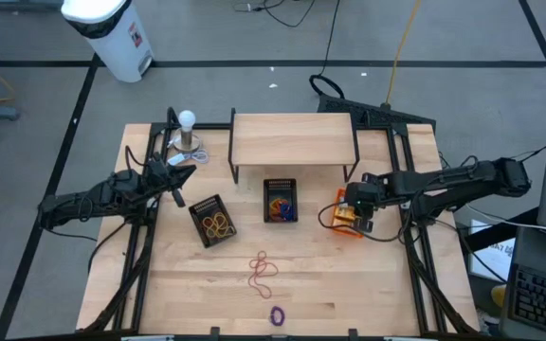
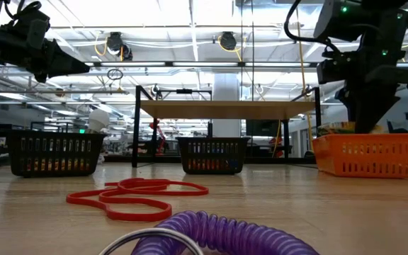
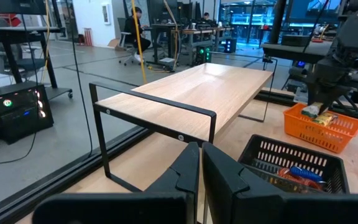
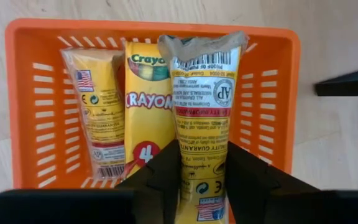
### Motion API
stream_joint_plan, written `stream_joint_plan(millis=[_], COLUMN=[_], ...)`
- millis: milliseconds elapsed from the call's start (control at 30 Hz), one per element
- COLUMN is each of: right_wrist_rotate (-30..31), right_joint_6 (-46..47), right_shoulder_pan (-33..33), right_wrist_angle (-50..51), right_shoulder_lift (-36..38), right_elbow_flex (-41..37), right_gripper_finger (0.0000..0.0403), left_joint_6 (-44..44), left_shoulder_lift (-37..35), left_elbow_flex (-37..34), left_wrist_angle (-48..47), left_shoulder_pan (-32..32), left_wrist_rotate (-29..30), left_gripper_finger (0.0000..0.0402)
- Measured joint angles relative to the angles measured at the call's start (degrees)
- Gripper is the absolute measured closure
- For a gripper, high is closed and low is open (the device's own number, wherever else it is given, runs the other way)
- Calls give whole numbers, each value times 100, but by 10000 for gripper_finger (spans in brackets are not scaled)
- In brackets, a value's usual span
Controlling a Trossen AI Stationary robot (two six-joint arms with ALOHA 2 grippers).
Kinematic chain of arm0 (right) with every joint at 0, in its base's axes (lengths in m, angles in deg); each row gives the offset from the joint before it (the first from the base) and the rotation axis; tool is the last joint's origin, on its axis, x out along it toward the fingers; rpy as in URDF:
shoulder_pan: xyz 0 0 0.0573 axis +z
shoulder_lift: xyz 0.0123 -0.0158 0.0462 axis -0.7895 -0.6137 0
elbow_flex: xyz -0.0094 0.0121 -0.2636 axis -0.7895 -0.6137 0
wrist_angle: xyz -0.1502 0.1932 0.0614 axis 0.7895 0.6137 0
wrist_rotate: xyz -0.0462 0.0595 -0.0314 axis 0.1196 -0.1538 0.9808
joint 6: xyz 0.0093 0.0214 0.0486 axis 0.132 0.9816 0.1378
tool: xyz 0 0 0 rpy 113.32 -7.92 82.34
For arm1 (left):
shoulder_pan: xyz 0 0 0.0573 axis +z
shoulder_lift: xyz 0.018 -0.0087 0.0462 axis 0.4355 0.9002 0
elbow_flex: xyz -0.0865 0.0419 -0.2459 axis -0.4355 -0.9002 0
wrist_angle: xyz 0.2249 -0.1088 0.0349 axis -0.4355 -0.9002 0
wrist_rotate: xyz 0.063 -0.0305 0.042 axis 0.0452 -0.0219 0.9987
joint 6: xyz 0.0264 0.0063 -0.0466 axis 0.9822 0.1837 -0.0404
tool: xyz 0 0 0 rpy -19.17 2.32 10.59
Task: Pick & Place Office Desk Supplies
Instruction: Put the crayon box into the orange basket, then put the red rubber band into the left black basket
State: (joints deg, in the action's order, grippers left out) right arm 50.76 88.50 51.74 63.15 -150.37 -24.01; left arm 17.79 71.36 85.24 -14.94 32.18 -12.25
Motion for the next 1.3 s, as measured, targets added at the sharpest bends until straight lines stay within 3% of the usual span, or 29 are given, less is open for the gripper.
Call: stream_joint_plan(millis=[300, 633, 833, 1033, 1200, 1300], right_wrist_rotate=[10, -24, -607, -147, -10, -503], right_joint_6=[186, 408, 496, 191, -710, -1002], right_shoulder_pan=[0, 0, 3, 76, 173, 161], right_wrist_angle=[0, -2, -497, -1521, -2564, -3994], right_shoulder_lift=[20, 534, 1250, 2056, 2607, 2947], right_elbow_flex=[-2, -2, -2, 0, -132, -579], right_gripper_finger=[210, 186, 192, 205, 254, 302], left_joint_6=[-7, -18, -19, 70, 111, 168], left_shoulder_lift=[0, 0, 0, 0, -1, 0], left_elbow_flex=[0, 0, 0, 0, 0, 0], left_wrist_angle=[-25, -25, -24, -20, -20, -18], left_shoulder_pan=[-1, -1, 0, -1, 0, -2], left_wrist_rotate=[-7, -4, -4, -4, -2, 0], left_gripper_finger=[382, 382, 382, 382, 382, 382])
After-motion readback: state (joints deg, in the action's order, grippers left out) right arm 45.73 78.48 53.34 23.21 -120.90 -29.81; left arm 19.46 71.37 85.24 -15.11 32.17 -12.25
